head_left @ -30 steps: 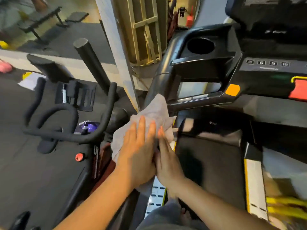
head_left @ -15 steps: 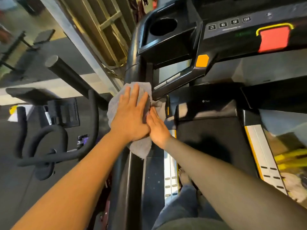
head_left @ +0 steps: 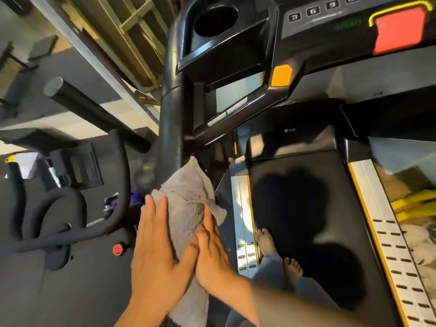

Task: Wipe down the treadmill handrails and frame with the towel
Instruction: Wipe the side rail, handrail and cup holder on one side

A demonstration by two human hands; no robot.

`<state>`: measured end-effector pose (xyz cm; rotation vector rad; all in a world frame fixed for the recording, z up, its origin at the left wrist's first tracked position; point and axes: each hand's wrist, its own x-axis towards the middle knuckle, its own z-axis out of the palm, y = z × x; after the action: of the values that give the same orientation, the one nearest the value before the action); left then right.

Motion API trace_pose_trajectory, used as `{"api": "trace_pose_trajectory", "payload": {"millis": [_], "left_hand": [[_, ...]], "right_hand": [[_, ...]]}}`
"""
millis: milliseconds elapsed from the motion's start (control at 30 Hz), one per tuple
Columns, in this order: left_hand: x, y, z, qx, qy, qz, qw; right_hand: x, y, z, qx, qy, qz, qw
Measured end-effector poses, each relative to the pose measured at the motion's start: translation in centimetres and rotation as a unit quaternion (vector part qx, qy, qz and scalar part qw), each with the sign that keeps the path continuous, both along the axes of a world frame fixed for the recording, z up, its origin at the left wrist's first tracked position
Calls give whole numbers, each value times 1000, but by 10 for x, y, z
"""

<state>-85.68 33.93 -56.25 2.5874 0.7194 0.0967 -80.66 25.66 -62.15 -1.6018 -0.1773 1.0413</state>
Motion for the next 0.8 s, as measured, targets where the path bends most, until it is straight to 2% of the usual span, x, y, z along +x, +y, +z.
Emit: {"api": "trace_pose_trajectory", "payload": {"millis": [67,233,267,367,433,533,600,700,800], "left_hand": [[20,6,-2,24,25,26,999],[71,15,-2,109,21,14,994],[85,19,-2,124,20,15,992],[134,34,-3,148,3,14,989],[159,43,0,104,-35,24,994],[173,50,5,21,-111,49,992],[169,49,7,-4,-133,74,988],[155,48,7,28,-117,56,991],[124,37,6,36,-62,34,997]], "right_hand": [[13,10,-1,-7,25,-53,998],[50,33,-24,-43,-135,-53,989],[66,43,-37,-44,-141,-62,987],[113,67,-55,-8,-90,-111,990],[133,72,-43,11,-69,-141,988],[140,72,-23,43,31,-214,975],[136,74,-30,54,41,-200,977],[124,65,-33,24,51,-173,983],[86,41,-22,16,69,-139,988]]}}
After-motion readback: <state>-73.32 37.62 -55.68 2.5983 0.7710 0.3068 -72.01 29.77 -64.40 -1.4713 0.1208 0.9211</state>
